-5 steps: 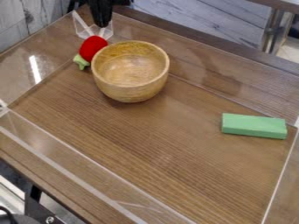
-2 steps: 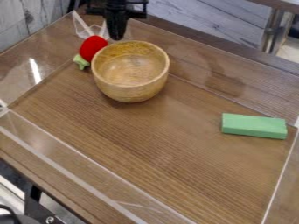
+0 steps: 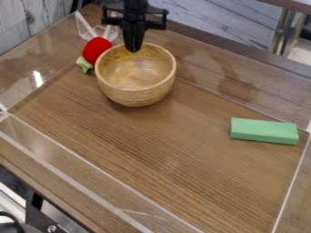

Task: Move the red fruit to the left

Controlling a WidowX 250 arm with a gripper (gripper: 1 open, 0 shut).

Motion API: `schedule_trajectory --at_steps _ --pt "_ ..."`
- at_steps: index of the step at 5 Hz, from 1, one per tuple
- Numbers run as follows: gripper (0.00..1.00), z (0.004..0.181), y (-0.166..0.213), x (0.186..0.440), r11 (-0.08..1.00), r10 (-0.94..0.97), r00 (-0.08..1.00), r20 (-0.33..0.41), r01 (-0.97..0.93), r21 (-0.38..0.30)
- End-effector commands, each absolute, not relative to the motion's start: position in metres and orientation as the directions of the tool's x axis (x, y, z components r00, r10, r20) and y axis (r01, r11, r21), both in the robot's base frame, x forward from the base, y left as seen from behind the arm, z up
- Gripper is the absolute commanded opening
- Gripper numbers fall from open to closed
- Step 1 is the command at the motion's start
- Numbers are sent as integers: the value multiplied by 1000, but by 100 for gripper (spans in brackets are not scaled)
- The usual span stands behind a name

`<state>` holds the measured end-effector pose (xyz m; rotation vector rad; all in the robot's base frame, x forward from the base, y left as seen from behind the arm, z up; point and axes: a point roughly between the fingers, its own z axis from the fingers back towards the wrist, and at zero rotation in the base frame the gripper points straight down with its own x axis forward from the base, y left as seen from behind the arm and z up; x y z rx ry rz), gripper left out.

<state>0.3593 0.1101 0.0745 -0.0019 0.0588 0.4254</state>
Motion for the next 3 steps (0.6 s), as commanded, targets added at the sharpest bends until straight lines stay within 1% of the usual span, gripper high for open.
schedule_trajectory --at_steps 1,2,3 --pt "100 95 113 356 905 426 904 34 -426 1" --pt "100 97 115 357 915 404 914 27 -404 -3" --pt "100 110 115 356 926 377 925 36 -376 -27"
